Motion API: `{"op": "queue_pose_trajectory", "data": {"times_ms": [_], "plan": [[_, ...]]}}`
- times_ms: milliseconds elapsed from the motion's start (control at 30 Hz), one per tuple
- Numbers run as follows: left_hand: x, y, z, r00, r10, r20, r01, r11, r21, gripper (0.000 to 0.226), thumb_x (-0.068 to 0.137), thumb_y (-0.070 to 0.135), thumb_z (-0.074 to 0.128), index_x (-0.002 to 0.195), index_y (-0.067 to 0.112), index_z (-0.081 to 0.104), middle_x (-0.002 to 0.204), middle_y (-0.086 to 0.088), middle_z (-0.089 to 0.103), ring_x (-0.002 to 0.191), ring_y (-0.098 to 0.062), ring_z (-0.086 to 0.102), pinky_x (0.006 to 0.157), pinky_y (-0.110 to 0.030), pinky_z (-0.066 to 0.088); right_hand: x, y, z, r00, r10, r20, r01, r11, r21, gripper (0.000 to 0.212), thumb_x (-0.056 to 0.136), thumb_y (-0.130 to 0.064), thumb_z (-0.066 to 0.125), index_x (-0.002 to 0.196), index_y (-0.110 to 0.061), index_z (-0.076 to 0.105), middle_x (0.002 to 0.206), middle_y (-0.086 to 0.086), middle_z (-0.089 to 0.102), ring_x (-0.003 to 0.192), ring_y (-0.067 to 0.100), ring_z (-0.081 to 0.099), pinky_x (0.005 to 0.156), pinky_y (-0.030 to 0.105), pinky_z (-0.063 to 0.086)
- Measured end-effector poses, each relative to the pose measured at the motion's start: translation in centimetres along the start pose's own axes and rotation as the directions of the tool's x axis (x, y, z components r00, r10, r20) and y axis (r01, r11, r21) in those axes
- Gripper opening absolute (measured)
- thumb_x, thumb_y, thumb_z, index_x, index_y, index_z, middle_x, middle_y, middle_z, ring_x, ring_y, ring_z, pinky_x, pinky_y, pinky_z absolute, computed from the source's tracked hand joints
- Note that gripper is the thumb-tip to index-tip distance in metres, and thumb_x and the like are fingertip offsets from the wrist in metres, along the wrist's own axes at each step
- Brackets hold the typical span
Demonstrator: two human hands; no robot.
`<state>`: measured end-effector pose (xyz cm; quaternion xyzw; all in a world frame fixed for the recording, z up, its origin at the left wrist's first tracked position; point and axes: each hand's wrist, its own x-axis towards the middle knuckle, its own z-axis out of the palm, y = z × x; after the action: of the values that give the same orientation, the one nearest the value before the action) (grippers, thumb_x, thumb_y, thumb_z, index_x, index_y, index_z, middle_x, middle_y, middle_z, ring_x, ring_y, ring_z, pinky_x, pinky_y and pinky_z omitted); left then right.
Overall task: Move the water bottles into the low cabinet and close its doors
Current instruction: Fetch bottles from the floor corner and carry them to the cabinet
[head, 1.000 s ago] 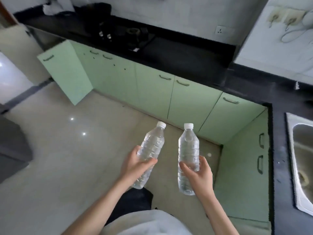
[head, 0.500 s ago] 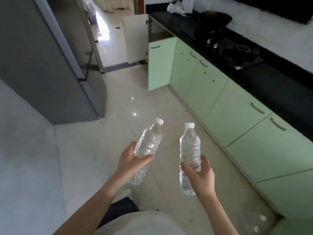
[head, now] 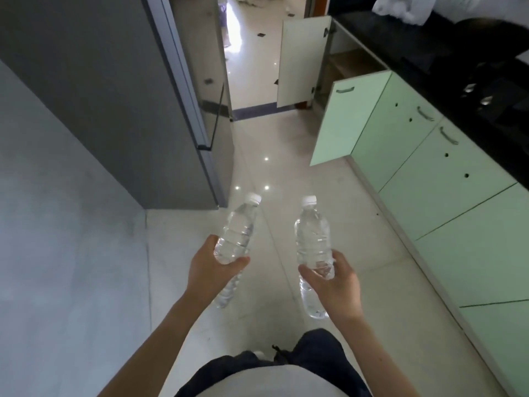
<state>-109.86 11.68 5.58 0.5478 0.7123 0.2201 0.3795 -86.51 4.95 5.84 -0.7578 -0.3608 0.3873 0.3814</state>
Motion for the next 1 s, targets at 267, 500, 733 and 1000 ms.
{"op": "queue_pose_trajectory", "data": {"times_ms": [267,500,733,1000], "plan": [[12.8,3.9,5.4,0.996,-0.072,0.061,0.076,0.995,-0.061,0.037,0.07,0.04,0.084,0.089,0.024,0.056,0.081,0.005,0.067,0.072,-0.009,0.063,0.058,-0.022,0.042,16.4,-3.6,-0.1,0.997,0.065,-0.04,-0.063,0.997,0.051,0.035,0.074,-0.019,0.084,0.1,-0.022,0.06,0.081,-0.011,0.067,0.061,-0.007,0.062,0.048,0.004,0.04],[27.2,16.8,6.6,1.0,-0.019,-0.011,0.016,0.98,-0.198,0.035,0.07,0.031,0.086,0.09,0.026,0.058,0.083,0.005,0.068,0.074,-0.01,0.065,0.062,-0.025,0.048,33.4,-12.2,-1.2,0.999,-0.041,-0.028,0.041,0.999,-0.016,0.048,0.072,-0.028,0.085,0.111,-0.023,0.059,0.084,-0.014,0.066,0.074,-0.003,0.062,0.052,0.006,0.04],[39.6,20.7,6.4,0.999,-0.04,-0.023,0.034,0.973,-0.229,0.039,0.072,0.03,0.086,0.096,0.02,0.058,0.083,0.002,0.067,0.072,-0.011,0.065,0.06,-0.021,0.046,45.8,-16.9,1.9,0.999,-0.038,-0.009,0.037,0.999,-0.033,0.048,0.07,-0.027,0.086,0.111,-0.018,0.063,0.088,-0.005,0.071,0.076,0.002,0.066,0.054,0.003,0.043],[58.3,22.8,4.9,0.998,-0.058,0.025,0.063,0.965,-0.253,0.036,0.07,0.027,0.087,0.088,0.018,0.058,0.078,0.0,0.067,0.068,-0.015,0.066,0.055,-0.02,0.047,59.9,-23.2,11.0,0.999,-0.039,-0.004,0.039,0.999,-0.015,0.04,0.068,-0.023,0.087,0.102,-0.017,0.066,0.084,-0.006,0.071,0.07,-0.001,0.065,0.057,0.008,0.046]]}}
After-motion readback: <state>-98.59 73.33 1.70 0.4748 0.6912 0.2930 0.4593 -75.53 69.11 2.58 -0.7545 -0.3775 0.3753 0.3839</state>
